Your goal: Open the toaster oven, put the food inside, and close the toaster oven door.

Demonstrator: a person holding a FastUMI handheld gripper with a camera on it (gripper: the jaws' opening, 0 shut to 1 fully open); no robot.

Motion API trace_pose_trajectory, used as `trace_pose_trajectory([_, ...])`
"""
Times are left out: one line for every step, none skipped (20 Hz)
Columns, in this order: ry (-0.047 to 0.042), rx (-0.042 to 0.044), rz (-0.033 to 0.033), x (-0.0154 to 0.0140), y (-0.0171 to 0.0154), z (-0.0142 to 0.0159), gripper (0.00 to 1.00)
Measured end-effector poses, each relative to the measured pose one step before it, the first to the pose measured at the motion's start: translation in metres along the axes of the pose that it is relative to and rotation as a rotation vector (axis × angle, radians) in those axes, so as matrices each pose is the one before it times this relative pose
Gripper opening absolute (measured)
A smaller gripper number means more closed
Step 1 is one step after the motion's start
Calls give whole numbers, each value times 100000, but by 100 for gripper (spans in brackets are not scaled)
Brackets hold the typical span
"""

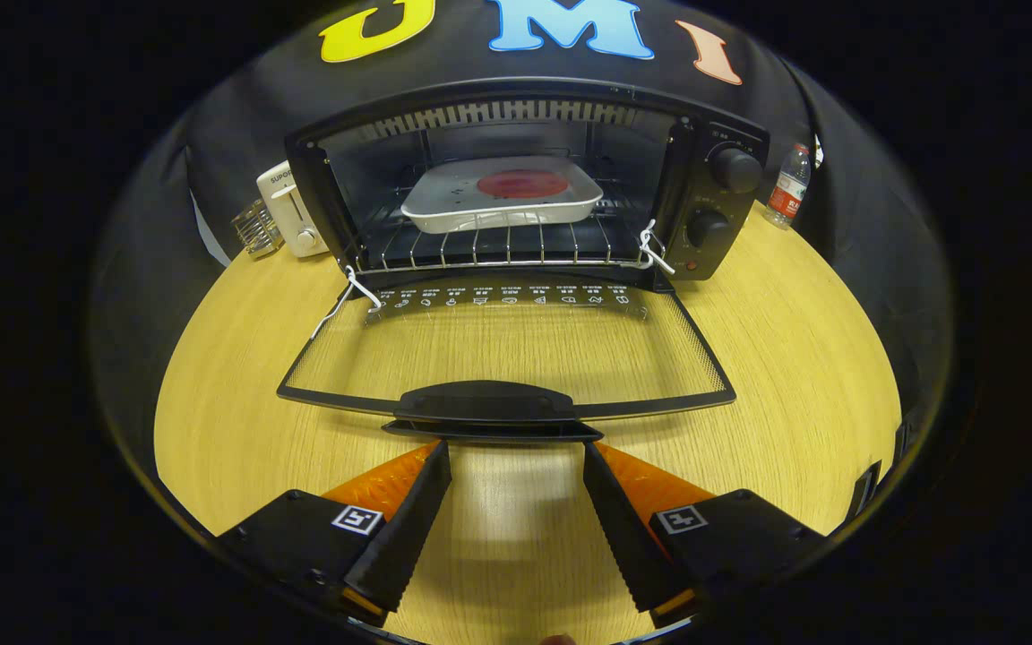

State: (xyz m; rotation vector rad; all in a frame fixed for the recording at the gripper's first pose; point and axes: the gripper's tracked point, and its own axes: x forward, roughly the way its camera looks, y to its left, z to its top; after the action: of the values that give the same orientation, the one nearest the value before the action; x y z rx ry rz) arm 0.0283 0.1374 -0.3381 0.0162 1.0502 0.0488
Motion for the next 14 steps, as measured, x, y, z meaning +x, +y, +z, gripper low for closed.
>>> trace_pose_trajectory([-926,201,163,-293,49,135,95])
trace_pose_trajectory([-910,113,253,-323,-9,238,95])
trace_pose_trajectory([-974,6,253,-335,42,166,95])
trace_pose_trajectory([-1286,351,266,-258,-18,310,95])
trace_pose_trajectory([-1514,272,144,-428,22,238,95])
trace_pose_trajectory([-1789,71,-56,-405,20,375,95])
trace_pose_trajectory([-1707,-194,-254,-349,25,316,95])
trace_pose_trajectory([-1832,-201,-96,-391,46,432,95])
trace_pose_trajectory([-1522,-28,51,-298,67,324,95])
trace_pose_trajectory([-1239,249,235,-258,53,387,95])
trace_pose_trajectory([-778,325,214,-140,-13,261,95])
trace_pose_trajectory([-911,367,233,-284,35,412,95])
trace_pose_trajectory([-1271,92,85,-212,36,386,95])
trace_pose_trajectory([-1613,-416,-92,-218,30,543,95])
